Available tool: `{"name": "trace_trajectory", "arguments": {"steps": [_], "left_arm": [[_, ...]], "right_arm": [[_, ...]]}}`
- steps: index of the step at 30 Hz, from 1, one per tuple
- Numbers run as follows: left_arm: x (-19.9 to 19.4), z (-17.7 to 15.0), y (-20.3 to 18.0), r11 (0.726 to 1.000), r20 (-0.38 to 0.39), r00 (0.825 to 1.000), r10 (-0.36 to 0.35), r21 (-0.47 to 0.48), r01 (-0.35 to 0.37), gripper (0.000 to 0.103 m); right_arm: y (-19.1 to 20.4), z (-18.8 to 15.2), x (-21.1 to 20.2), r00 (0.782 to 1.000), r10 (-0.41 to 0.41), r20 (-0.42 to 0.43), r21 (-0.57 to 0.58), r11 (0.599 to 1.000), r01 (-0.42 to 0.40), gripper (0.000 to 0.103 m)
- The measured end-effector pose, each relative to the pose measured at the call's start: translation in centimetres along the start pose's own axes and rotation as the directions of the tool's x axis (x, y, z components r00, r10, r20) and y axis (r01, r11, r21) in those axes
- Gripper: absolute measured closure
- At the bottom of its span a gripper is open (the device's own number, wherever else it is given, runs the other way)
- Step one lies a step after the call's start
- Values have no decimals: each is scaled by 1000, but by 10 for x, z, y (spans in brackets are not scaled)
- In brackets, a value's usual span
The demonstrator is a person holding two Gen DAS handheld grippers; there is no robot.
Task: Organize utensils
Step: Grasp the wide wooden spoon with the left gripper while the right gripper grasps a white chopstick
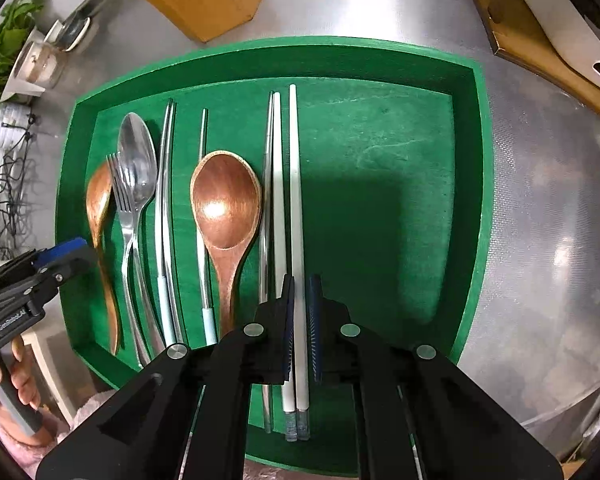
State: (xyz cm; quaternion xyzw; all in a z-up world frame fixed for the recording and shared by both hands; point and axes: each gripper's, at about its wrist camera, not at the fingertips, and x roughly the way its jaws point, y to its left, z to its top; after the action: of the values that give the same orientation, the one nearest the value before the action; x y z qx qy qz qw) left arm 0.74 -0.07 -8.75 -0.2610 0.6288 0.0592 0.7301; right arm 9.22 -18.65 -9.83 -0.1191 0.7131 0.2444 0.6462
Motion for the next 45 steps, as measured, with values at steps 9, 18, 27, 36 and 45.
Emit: {"name": "trace_trajectory", "arguments": {"steps": [9, 18, 27, 36, 45], "left_arm": [[12, 6, -10, 997, -39, 997, 65, 36, -64, 76], [23, 19, -30, 980, -97, 979, 182, 103, -172, 79], [26, 23, -32, 970, -88, 971, 224, 114, -214, 95], [21, 15, -20, 980, -57, 983, 177, 99, -171, 95], [-1, 1, -16, 987, 59, 991, 124, 99, -130, 95]], "right_arm": [[-8, -1, 2, 998, -45, -34, -5, 999, 45, 96], [-9, 4, 6, 994, -67, -85, -26, 998, 65, 94], [-7, 9, 7, 991, -49, -123, -1, 999, 49, 94], [2, 5, 6, 992, -99, -83, -54, 994, 95, 97], [-2, -4, -18, 1000, -27, 14, -35, 999, 28, 97]]}}
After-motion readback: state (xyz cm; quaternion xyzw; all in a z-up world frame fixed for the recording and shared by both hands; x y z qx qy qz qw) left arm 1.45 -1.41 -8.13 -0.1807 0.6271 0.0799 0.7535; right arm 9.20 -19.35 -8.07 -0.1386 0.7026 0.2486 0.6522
